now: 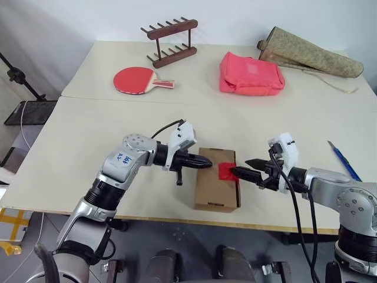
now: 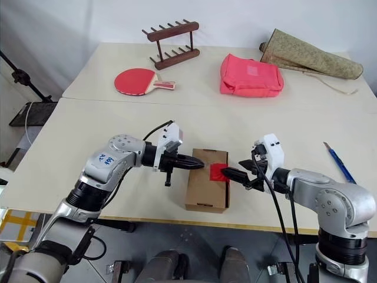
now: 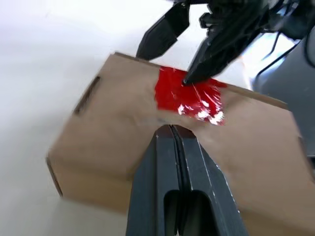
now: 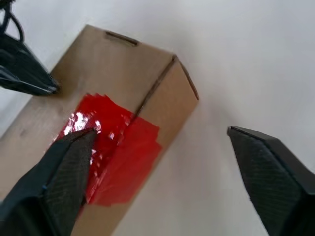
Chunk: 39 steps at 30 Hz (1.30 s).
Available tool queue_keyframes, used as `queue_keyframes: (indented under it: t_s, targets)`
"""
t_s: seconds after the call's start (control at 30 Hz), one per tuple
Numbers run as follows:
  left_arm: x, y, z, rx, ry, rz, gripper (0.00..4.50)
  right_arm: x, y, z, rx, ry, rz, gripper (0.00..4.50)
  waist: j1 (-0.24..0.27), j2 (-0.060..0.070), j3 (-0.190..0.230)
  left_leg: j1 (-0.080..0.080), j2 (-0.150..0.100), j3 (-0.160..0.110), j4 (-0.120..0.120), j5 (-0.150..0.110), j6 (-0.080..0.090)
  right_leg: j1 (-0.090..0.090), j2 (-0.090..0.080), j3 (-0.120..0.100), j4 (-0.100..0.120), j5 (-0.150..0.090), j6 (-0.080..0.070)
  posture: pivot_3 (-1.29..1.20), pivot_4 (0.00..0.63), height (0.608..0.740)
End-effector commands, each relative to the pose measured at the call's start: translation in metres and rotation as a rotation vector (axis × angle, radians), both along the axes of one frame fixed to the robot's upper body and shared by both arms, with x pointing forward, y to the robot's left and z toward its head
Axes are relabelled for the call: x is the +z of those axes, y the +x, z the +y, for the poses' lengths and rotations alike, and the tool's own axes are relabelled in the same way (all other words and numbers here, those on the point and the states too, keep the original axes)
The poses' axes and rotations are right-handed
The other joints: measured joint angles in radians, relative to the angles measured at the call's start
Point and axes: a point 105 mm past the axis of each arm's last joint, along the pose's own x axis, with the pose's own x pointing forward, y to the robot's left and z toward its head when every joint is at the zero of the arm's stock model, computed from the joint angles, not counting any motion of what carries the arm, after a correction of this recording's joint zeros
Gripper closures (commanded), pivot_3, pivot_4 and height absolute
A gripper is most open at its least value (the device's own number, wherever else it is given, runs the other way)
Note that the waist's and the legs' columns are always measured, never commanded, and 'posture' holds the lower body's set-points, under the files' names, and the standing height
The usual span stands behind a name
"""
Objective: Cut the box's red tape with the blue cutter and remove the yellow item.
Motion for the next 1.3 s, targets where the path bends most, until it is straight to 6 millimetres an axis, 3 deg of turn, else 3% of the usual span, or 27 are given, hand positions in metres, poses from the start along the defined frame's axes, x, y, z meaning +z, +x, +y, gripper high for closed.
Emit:
queue_keyframes:
  t_s: [0.03, 0.3, 0.53, 0.6, 0.7, 0.8, 0.97, 1.1, 1.3]
  targets:
    - [-0.014, 0.001, 0.001, 0.018, 0.065, 0.005, 4.50, -0.002, 0.001, -0.011, -0.034, -0.033, -0.002, 0.07, 0.001, 0.000, 0.000, 0.000, 0.000, 0.000, 0.000, 0.000, 0.000, 0.000, 0.000, 0.000, 0.000, 0.000, 0.000, 0.00, 0.150, 0.740]
    - [-0.042, -0.005, 0.007, 0.024, 0.170, 0.062, 4.50, -0.018, -0.002, -0.042, -0.123, -0.040, 0.062, 0.07, 0.000, -0.005, -0.003, 0.006, 0.002, 0.002, 0.001, 0.001, 0.001, 0.005, 0.000, 0.002, -0.001, 0.000, 0.000, 0.00, 0.150, 0.740]
    - [-0.043, -0.008, 0.005, 0.026, 0.157, 0.073, 4.50, -0.017, 0.001, -0.026, -0.077, -0.090, 0.032, 0.07, 0.000, -0.005, -0.003, 0.006, 0.002, 0.002, 0.001, 0.001, 0.000, 0.005, 0.000, 0.002, -0.001, 0.000, 0.000, 0.00, 0.150, 0.740]
    - [-0.043, -0.008, 0.006, 0.028, 0.158, 0.074, 4.50, -0.022, 0.004, -0.032, -0.079, -0.252, -0.011, 0.07, 0.001, -0.005, -0.003, 0.006, 0.002, 0.002, 0.001, 0.001, 0.000, 0.004, 0.000, 0.002, -0.001, 0.000, 0.000, 0.00, 0.150, 0.740]
    - [-0.044, -0.009, 0.008, 0.029, 0.161, 0.077, 4.50, -0.031, 0.008, -0.041, 0.021, -0.667, -0.176, 0.07, 0.002, -0.005, -0.004, 0.005, 0.001, 0.002, 0.001, 0.001, 0.000, 0.004, -0.001, 0.003, -0.001, 0.000, 0.000, 0.00, 0.150, 0.740]
    - [-0.045, -0.010, 0.008, 0.027, 0.163, 0.079, 4.50, -0.037, 0.007, -0.041, 0.126, -0.820, -0.270, 0.07, 0.000, -0.010, -0.007, 0.006, 0.001, 0.003, 0.000, 0.001, 0.000, 0.004, -0.001, 0.003, -0.003, 0.000, 0.001, 0.00, 0.150, 0.740]
    - [-0.045, -0.011, 0.006, 0.021, 0.163, 0.082, 4.50, -0.029, 0.016, -0.038, 0.076, -0.687, -0.294, 0.07, 0.001, -0.017, -0.011, 0.007, 0.004, 0.003, 0.001, 0.001, -0.001, 0.007, 0.002, 0.002, -0.006, 0.000, 0.001, 0.00, 0.150, 0.740]
    - [-0.044, -0.011, 0.005, 0.018, 0.164, 0.081, 4.50, -0.019, 0.024, -0.039, -0.030, -0.389, -0.159, 0.07, -0.001, -0.016, -0.010, 0.008, 0.005, 0.003, 0.001, 0.002, -0.002, 0.010, 0.002, 0.002, -0.009, 0.000, 0.000, 0.00, 0.150, 0.740]
    - [-0.043, -0.011, 0.005, 0.016, 0.172, 0.072, 4.50, -0.007, 0.031, -0.049, -0.031, -0.058, 0.117, 0.07, -0.001, -0.014, -0.010, 0.006, 0.005, 0.002, 0.001, 0.002, -0.002, 0.008, 0.000, 0.002, -0.008, 0.000, -0.001, 0.00, 0.150, 0.740]
